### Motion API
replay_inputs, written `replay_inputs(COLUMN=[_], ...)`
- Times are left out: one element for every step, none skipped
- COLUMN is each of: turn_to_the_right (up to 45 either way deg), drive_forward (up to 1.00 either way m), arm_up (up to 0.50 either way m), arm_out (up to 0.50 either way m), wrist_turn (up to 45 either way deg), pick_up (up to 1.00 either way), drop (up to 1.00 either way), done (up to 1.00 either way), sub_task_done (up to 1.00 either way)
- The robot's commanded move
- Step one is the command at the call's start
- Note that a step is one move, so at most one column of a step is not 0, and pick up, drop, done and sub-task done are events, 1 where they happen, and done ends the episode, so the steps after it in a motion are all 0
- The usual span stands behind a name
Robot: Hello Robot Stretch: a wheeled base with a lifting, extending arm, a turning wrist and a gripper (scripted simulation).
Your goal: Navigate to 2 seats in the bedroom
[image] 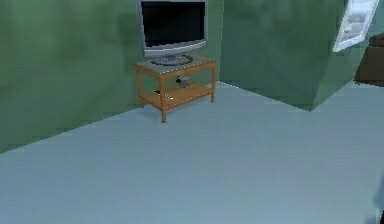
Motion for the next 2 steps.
replay_inputs(turn_to_the_right=[3.0, -45.0], drive_forward=[0.0, 0.0], arm_up=[0.0, 0.0], arm_out=[0.0, 0.0], wrist_turn=[0.0, 0.0], pick_up=[0.0, 0.0], drop=[0.0, 0.0], done=[0.0, 0.0], sub_task_done=[0.0, 0.0])
